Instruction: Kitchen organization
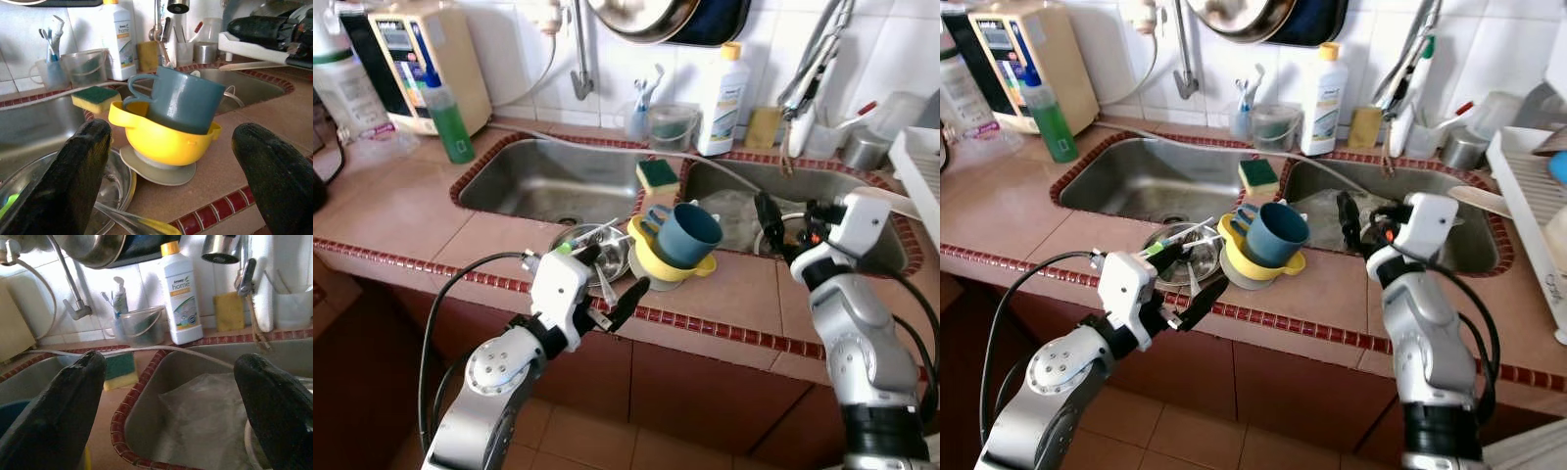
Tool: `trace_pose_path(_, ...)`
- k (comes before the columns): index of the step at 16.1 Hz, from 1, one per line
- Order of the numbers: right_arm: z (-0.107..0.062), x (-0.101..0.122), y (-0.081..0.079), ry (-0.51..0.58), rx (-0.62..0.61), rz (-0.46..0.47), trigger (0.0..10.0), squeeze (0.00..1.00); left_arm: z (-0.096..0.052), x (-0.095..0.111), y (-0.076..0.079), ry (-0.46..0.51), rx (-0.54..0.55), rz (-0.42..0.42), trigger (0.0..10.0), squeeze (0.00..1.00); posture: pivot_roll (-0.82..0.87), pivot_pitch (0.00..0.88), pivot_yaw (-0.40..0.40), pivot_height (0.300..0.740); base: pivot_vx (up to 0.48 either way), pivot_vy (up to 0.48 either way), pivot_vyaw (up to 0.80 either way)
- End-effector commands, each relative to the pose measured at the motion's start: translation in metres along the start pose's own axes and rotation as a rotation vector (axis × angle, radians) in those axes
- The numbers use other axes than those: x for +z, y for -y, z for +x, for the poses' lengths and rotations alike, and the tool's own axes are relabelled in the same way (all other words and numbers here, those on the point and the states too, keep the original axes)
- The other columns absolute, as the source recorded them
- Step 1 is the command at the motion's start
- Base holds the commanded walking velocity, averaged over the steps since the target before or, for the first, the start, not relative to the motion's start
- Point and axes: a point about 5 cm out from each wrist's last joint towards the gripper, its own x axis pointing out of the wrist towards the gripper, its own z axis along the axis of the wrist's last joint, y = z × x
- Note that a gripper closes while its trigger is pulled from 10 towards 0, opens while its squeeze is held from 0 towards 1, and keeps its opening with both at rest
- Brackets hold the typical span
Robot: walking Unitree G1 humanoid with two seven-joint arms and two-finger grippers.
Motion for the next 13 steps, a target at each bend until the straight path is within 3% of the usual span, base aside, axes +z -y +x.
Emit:
trace_pose_path(1,0.008,0.003,-0.002,-0.034,0.041,0.031,10.0,0.0,0.001,0.006,-0.001,0.006,0.015,-0.002,10.0,0.0,-0.14,0.037,0.026,0.74,0.0,0.0,0.0)
trace_pose_path(6,0.019,0.008,-0.013,-0.149,0.202,0.109,10.0,0.0,0.003,0.012,0.001,0.019,0.039,-0.009,10.0,0.0,-0.13,0.025,0.003,0.74,0.0,0.0,0.0)
trace_pose_path(13,0.002,-0.009,-0.024,-0.301,0.288,0.244,10.0,0.0,0.004,0.015,0.002,0.034,0.067,-0.029,10.0,0.0,-0.13,0.018,-0.014,0.74,0.0,0.0,0.0)
